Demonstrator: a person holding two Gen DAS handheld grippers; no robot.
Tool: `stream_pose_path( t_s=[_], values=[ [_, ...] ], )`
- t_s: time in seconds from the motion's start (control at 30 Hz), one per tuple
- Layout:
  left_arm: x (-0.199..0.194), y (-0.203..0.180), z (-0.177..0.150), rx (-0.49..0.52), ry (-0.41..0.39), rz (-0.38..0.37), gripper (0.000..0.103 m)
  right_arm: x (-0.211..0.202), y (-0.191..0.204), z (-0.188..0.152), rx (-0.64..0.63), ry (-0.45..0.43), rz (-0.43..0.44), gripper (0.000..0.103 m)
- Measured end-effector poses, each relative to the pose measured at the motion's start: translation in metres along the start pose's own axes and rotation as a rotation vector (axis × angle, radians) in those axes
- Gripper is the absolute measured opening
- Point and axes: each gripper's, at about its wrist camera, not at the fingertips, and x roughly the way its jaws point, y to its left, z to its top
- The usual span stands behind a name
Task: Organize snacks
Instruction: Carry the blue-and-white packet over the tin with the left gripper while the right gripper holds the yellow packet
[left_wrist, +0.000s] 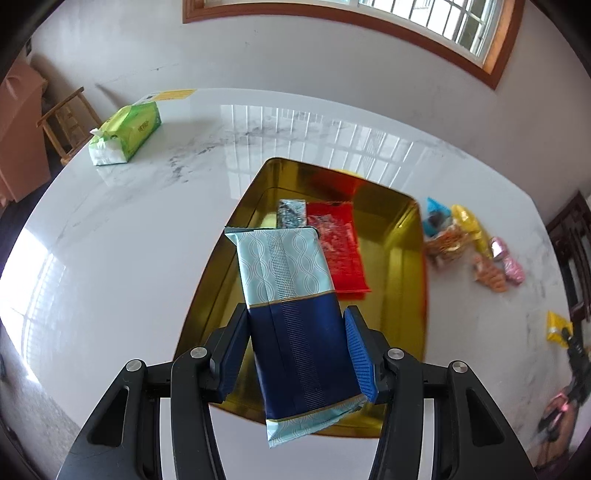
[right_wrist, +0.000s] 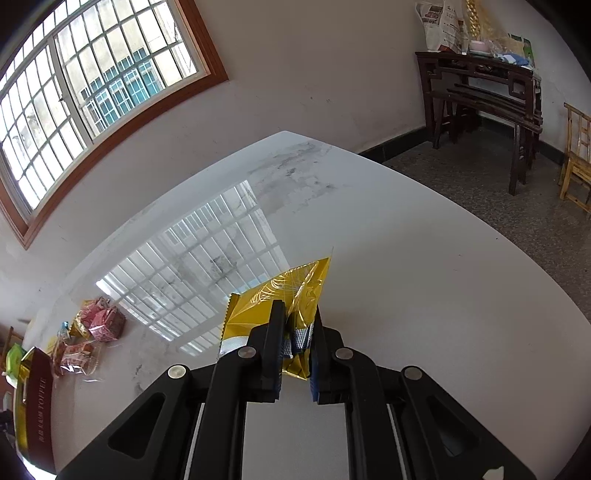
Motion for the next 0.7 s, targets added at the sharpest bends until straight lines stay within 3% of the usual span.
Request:
stream_pose_path(
  t_s=[0.37,0.7],
  values=[
    [0.031,0.011,0.006,0.068,0.021,0.000,0.052,0.001,0.005,0.000,-0.015,0.004,-0.034,0.010],
    [0.033,0.008,-0.003,0.115,-0.022,0.038,0.052,-0.001,0.003,-0.001,-0.011,-0.001,-0.021,0.010]
  ],
)
